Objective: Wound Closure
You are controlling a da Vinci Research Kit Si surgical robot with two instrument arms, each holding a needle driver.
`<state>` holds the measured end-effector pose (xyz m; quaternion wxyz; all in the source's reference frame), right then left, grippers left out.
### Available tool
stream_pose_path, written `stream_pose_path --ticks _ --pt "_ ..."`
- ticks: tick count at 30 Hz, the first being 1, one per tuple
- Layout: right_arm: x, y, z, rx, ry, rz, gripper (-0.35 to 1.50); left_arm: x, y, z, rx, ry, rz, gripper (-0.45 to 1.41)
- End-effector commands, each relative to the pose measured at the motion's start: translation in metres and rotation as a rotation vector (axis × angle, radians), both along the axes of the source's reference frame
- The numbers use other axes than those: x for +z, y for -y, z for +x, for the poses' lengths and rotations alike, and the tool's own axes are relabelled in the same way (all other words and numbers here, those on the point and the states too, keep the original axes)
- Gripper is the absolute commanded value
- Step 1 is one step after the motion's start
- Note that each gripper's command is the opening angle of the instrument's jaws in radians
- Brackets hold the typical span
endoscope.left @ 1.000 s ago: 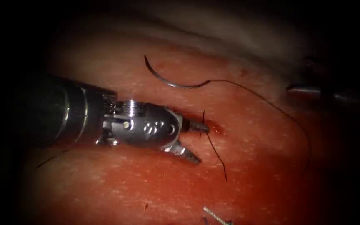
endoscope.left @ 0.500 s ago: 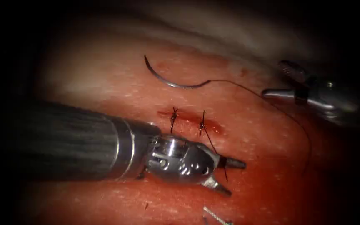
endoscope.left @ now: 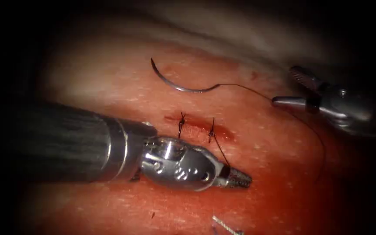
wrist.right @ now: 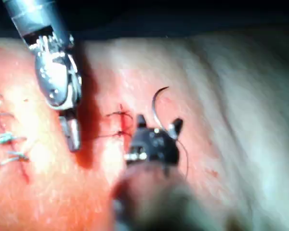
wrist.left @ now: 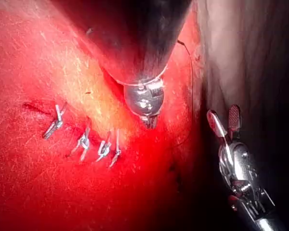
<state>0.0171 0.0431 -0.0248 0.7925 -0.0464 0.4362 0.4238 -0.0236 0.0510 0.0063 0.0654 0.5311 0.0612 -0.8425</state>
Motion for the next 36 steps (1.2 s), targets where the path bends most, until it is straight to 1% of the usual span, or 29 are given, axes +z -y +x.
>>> stream_pose_path --ticks 1,3,4,7,10,11,13,15,17,20,24,25,26,32,36 --pt "0.0006 0.0004 0.0011 -0.039 -0.037 0.026 1.35 0.0002 0.0 0.0 -0.011 0.01 0.031 -0.35" --pt "0.0007 0.0009 0.0014 -0.071 -0.064 0.032 1.28 -0.0001 -0.0007 0.0007 -0.025 0.051 0.071 -0.35" --pt "0.0008 0.0011 0.0017 -0.087 -0.081 0.031 1.28 -0.0002 -0.0011 0.0011 -0.031 0.067 0.084 -0.35" --pt "0.0019 0.0016 0.0031 -0.171 -0.172 0.019 1.28 -0.0007 -0.003 0.003 -0.034 0.106 0.106 -0.35" --pt "0.0032 0.002 0.004 -0.218 -0.221 0.006 1.35 -0.0006 -0.004 0.004 -0.053 0.104 0.099 -0.35" --pt "0.0041 0.0026 0.0048 -0.266 -0.242 0.012 1.36 -0.0003 -0.0044 0.0048 -0.052 0.105 0.099 -0.35" --pt "0.0053 0.0038 0.0059 -0.326 -0.267 0.023 1.36 0.0 -0.0049 0.0059 -0.058 0.1 0.096 -0.35" --pt "0.0059 0.0045 0.0064 -0.364 -0.281 0.026 1.33 0.0001 -0.0052 0.0065 -0.062 0.097 0.096 -0.35" --pt "0.0067 0.0051 0.0067 -0.386 -0.284 0.008 1.33 -0.0001 -0.0057 0.0074 -0.066 0.096 0.097 -0.35" --pt "0.0072 0.0055 0.0067 -0.407 -0.278 0.005 1.33 -0.0002 -0.0059 0.008 -0.061 0.089 0.099 -0.35" --pt "0.0086 0.0063 0.0072 -0.427 -0.245 0.018 1.33 0.0004 -0.0064 0.0086 -0.061 0.088 0.099 -0.35" --pt "0.0088 0.0064 0.0075 -0.425 -0.243 0.016 1.33 0.0004 -0.0065 0.0086 -0.06 0.086 0.099 -0.35" --pt "0.0091 0.0065 0.0085 -0.418 -0.235 0.014 1.33 0.0004 -0.0064 0.0086 -0.06 0.086 0.099 -0.35" --pt "0.0097 0.0064 0.011 -0.427 -0.225 0.002 1.33 0.0005 -0.0062 0.0084 -0.061 0.081 0.097 -0.35" --pt "0.0113 0.0073 0.0127 -0.449 -0.196 0.004 1.33 0.0005 -0.0062 0.0083 -0.06 0.078 0.097 -0.35"
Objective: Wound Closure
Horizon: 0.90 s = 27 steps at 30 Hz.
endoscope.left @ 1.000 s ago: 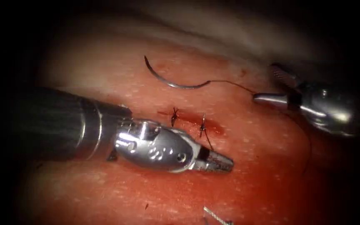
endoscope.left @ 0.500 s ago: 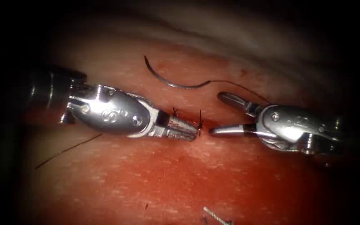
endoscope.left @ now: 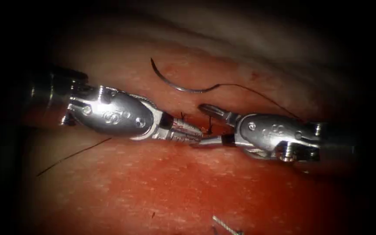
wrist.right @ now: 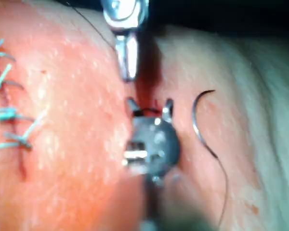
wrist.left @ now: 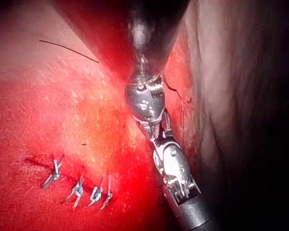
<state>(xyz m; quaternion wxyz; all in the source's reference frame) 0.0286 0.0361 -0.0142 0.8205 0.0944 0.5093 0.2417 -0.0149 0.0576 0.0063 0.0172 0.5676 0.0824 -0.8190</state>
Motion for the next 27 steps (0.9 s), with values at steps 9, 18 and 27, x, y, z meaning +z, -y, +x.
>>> stream_pose_path --ticks 9,18,27 --pt "0.0028 0.0013 0.0037 -0.041 0.034 -0.002 1.33 0.0006 0.0007 -0.0006 0.003 -0.006 0.001 -0.35" --pt "0.003 0.0012 0.005 -0.035 0.023 -0.007 1.33 0.0006 0.0011 -0.0008 0.012 -0.011 0.001 -0.35" --pt "0.0033 0.0012 0.0049 -0.064 0.03 0.004 1.23 0.0006 0.0012 -0.0007 0.017 -0.012 0.003 -0.35"
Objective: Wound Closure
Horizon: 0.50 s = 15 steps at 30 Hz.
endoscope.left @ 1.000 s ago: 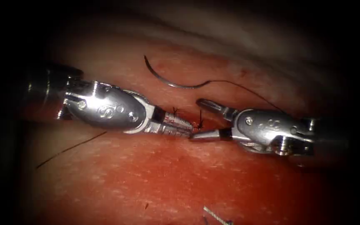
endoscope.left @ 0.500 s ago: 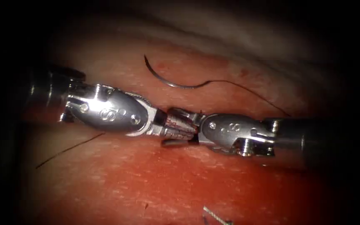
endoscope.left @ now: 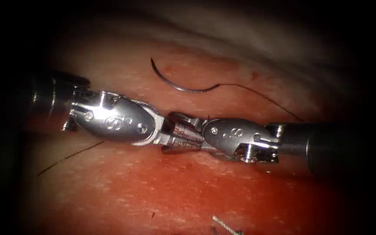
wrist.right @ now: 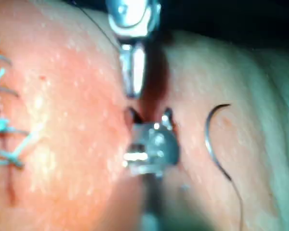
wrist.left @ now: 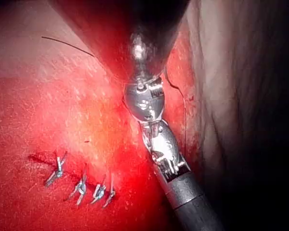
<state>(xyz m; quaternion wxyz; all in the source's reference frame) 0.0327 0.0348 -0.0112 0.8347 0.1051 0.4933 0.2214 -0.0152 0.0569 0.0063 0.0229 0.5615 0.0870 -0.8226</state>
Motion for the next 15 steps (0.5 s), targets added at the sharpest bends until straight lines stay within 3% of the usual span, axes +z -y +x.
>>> stream_pose_path --ticks 1,3,4,13,14,15 --pt "0.0004 -0.0001 0.0008 -0.023 0.002 0.008 1.18 0.0005 0.0005 -0.0005 0.001 0.002 0.002 -0.35" --pt "0.0006 0.0002 0.0006 -0.076 -0.016 0.018 0.24 0.0005 0.0005 -0.0005 0.003 -0.001 0.002 -0.35" --pt "0.0006 0.0004 0.0006 -0.085 -0.032 0.014 -0.35 0.0005 0.0005 -0.0006 0.003 -0.001 0.002 -0.35" --pt "-0.0005 -0.0001 0.0003 -0.087 -0.03 -0.027 -0.35 0.0003 0.0007 -0.0004 0.007 -0.001 0.01 -0.35" --pt "-0.0008 -0.0002 0.0001 -0.081 -0.044 -0.029 -0.05 0.0002 0.0007 -0.0002 0.008 0.0 0.01 -0.35" --pt "-0.0013 -0.0004 -0.0002 -0.067 -0.046 -0.039 0.63 0.0001 0.0007 0.0 0.013 0.0 0.006 -0.35"
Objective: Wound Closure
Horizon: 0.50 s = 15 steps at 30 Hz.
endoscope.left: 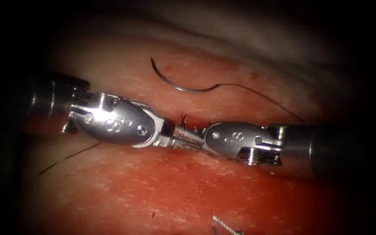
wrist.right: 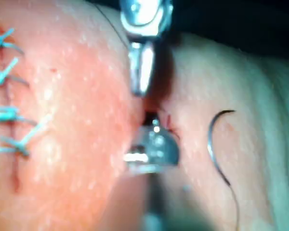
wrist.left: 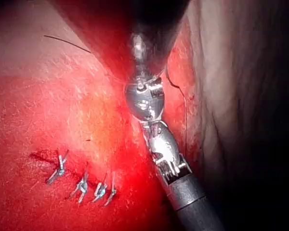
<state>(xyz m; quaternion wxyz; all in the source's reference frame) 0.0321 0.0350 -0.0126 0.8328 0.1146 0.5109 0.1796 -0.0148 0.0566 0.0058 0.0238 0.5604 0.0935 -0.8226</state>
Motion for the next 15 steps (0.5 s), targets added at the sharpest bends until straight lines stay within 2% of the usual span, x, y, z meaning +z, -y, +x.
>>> stream_pose_path --ticks 1,3,4,9,14,15 --pt "-0.0004 -0.0003 0.0003 0.033 0.005 -0.001 1.04 0.0005 0.0004 -0.0002 0.006 0.003 -0.003 -0.35" --pt "-0.0024 -0.0006 -0.0005 0.132 0.038 0.011 1.43 0.0002 0.0006 0.0008 0.006 0.003 -0.005 -0.35" --pt "-0.003 -0.0007 -0.0007 0.139 0.037 0.014 1.46 0.0 0.0006 0.0011 0.007 0.003 -0.005 -0.35" --pt "-0.0062 -0.0013 -0.0031 0.159 -0.004 0.03 1.46 -0.0006 0.0016 0.0032 0.004 -0.004 -0.014 -0.35" --pt "-0.0087 -0.0018 -0.0075 0.187 -0.008 0.033 1.48 -0.0014 0.0037 0.0056 0.008 -0.009 -0.024 -0.35" --pt "-0.0094 -0.002 -0.0094 0.21 -0.011 0.033 1.48 -0.0014 0.0046 0.0065 0.012 -0.009 -0.028 -0.35"
